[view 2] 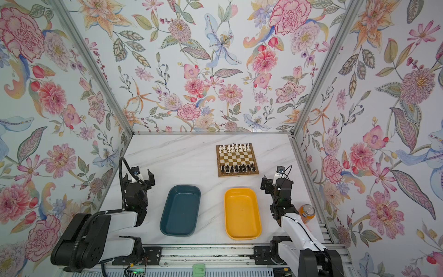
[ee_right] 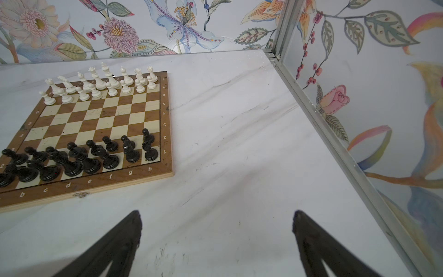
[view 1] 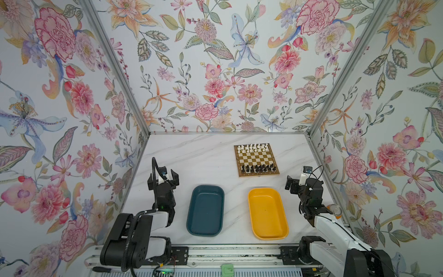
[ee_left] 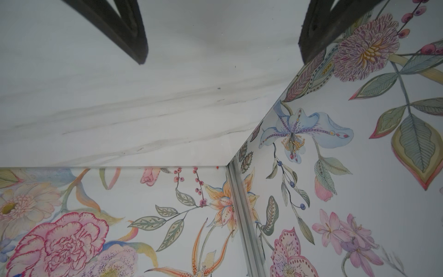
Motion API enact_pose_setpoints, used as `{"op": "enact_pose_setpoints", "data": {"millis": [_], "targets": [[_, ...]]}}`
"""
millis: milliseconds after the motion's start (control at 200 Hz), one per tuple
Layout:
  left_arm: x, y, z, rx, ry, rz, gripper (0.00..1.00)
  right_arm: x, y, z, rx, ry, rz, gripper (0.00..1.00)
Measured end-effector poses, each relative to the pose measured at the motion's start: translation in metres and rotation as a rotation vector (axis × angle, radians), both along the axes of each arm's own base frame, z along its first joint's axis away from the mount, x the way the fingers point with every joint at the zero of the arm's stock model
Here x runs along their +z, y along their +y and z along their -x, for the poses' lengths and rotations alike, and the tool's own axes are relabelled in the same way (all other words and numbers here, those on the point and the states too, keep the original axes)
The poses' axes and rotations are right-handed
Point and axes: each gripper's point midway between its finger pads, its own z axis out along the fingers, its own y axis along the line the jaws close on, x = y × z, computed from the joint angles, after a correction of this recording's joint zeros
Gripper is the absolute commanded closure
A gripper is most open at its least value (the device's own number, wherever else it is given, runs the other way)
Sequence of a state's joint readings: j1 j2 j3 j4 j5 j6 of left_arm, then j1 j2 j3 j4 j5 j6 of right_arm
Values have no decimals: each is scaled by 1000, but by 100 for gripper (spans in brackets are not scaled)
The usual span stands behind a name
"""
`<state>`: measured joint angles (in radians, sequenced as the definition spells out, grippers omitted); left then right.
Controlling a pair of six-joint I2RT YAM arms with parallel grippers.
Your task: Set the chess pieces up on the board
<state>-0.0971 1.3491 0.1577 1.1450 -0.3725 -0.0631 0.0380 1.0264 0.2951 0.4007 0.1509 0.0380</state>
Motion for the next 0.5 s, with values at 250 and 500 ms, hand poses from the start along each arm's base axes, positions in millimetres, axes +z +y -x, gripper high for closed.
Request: {"op": "enact_pose_setpoints", "data": {"millis": [250,500], "targets": [[-9,4,-5,-43,-49,21,1,-16,-2,-20,-7,-37,27,1],[-5,-1,-4,-75,-81,24,1,-17,0,-35,13,-89,47,1]]}}
